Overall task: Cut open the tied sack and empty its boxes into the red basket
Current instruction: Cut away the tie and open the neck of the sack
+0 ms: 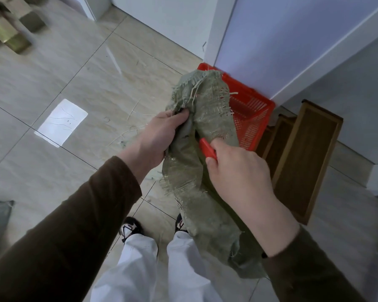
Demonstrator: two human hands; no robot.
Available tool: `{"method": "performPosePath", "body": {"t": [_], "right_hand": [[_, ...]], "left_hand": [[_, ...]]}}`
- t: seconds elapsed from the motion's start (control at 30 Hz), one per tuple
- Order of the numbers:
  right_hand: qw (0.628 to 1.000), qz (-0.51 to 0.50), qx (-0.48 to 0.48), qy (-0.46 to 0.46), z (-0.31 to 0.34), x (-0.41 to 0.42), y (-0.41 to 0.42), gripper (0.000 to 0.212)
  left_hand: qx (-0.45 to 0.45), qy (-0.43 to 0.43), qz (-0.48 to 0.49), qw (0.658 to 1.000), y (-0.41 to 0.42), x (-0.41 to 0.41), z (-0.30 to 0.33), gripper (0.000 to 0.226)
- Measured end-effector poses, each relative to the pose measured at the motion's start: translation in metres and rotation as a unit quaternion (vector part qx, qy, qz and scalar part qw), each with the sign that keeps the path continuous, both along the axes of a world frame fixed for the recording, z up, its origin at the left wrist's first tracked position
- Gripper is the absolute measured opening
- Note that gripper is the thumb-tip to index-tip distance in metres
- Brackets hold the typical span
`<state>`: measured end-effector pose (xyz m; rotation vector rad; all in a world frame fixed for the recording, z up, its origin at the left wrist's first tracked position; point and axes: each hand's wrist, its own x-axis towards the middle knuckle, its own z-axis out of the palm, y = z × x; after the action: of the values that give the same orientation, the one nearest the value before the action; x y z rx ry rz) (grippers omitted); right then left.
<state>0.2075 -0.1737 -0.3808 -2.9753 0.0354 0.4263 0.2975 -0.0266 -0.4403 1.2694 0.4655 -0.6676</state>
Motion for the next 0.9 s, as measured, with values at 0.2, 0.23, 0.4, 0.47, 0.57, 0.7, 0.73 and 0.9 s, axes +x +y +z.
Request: {"method": "performPosePath", "body": {"t": [0.2, 0.23, 0.4, 0.47, 0.57, 0.7, 0.73, 0.9], "right_hand": [[1.0, -0.016, 0.001, -0.025, -0.013, 0.013, 0.007, 0.012], [0.999, -0.015, 0.002, -0.031, -0.014, 0.014, 0.008, 0.011], [0.998, -0.005, 0.001, -0.065, -0.019, 0.017, 0.008, 0.023], [0.997, -0.007, 0.011, -0.08, -0.021, 0.018, 0.008, 0.041], [0.994, 0.006, 0.056, -0.092, -0.024, 0.017, 0.006, 0.056], [0.99, 0.002, 0.111, -0.086, -0.026, 0.02, -0.002, 0.037], [0.988, -0.007, 0.132, -0.078, -0.026, 0.021, -0.003, 0.035], [0.98, -0.052, 0.191, -0.033, -0.029, 0.028, -0.014, 0.032]], "left_hand": [[0.016, -0.029, -0.036, 0.999, -0.001, -0.007, 0.002, 0.026], [0.013, -0.03, -0.038, 0.999, -0.001, -0.008, 0.002, 0.025], [0.0, -0.039, -0.037, 0.999, 0.001, -0.011, -0.002, 0.027], [-0.01, -0.034, -0.036, 0.999, 0.001, -0.012, -0.001, 0.028], [0.005, -0.053, -0.007, 0.999, -0.001, -0.012, -0.003, 0.015], [-0.018, -0.07, 0.015, 0.997, -0.003, -0.011, -0.005, 0.03], [-0.027, -0.057, 0.001, 0.998, -0.003, -0.012, -0.004, 0.026], [0.02, -0.047, -0.035, 0.998, -0.008, -0.019, -0.01, 0.038]]}}
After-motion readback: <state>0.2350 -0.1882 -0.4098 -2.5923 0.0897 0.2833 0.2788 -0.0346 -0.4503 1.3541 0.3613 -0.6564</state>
